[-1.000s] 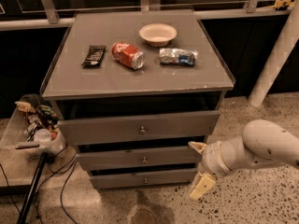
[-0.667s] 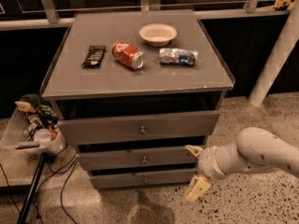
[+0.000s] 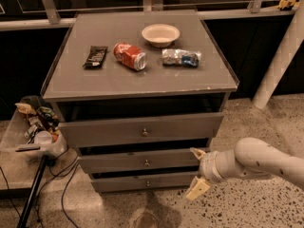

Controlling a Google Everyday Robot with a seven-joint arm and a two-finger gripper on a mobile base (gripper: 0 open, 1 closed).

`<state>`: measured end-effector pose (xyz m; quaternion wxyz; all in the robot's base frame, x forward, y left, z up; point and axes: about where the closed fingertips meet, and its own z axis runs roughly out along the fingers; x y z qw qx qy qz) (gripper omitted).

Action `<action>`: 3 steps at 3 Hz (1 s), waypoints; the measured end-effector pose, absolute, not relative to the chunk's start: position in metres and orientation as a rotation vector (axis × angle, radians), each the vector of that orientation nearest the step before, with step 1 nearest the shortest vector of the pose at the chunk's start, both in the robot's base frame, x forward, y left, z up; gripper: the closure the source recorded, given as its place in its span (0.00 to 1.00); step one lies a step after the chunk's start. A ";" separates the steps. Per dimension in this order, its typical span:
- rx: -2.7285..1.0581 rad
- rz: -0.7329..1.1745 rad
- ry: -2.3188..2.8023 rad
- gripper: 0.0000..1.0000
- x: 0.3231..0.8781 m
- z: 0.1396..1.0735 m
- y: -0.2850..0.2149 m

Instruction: Open middle drawer

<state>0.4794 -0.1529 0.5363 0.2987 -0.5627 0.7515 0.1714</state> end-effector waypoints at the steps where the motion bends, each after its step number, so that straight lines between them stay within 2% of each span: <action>1: -1.506 0.448 1.997 0.00 0.480 0.533 -0.149; 3: -1.484 0.420 1.964 0.00 0.502 0.511 -0.141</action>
Offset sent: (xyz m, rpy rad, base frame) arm 0.0213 0.0144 -0.0228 0.0025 -0.0363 0.0151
